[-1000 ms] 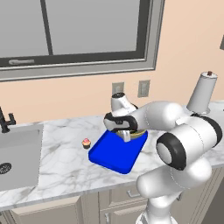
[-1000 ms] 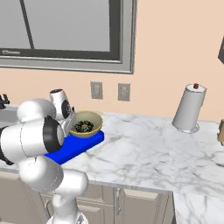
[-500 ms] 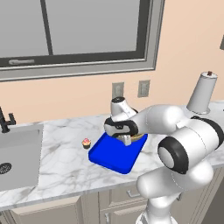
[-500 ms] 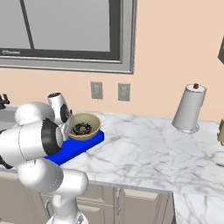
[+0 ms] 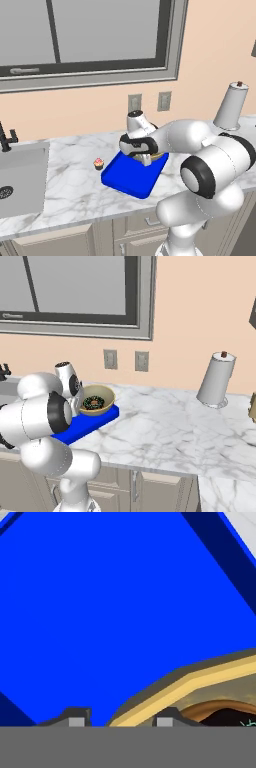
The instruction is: Place the bowl with donut and the cupcake onto the tray.
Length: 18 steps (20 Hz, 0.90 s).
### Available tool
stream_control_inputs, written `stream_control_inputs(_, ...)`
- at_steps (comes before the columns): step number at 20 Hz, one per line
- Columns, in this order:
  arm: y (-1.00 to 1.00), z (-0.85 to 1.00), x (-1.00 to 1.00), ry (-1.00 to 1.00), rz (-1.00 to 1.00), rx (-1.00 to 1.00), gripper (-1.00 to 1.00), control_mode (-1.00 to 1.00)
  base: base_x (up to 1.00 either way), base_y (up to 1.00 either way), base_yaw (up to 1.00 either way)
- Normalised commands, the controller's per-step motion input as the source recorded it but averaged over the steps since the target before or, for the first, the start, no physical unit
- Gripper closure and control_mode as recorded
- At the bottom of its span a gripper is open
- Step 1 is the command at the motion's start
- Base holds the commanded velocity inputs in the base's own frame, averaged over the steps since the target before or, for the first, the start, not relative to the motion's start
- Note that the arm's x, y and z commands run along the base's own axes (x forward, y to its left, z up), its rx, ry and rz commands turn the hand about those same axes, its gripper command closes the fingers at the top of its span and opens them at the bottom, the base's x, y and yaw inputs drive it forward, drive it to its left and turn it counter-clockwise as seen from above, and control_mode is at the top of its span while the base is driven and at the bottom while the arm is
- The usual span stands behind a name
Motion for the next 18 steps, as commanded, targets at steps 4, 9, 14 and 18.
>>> stream_control_inputs(4, 0.00, 0.00, 0.00, 0.00, 0.00, 0.00, -1.00, -1.00, 0.00, 0.00, 0.00)
stream_control_inputs(9, 0.06, 0.01, -0.12, 0.00, 0.00, 0.00, -1.00, -1.00, 0.00, 0.00, 0.00)
stream_control_inputs(14, 0.08, 0.21, -0.35, 0.00, 0.00, 0.00, -1.00, -1.00, 0.00, 0.00, 0.00)
stream_control_inputs(18, 0.01, 0.36, -0.44, 0.00, 0.00, 0.02, -1.00, -1.00, 0.00, 0.00, 0.00)
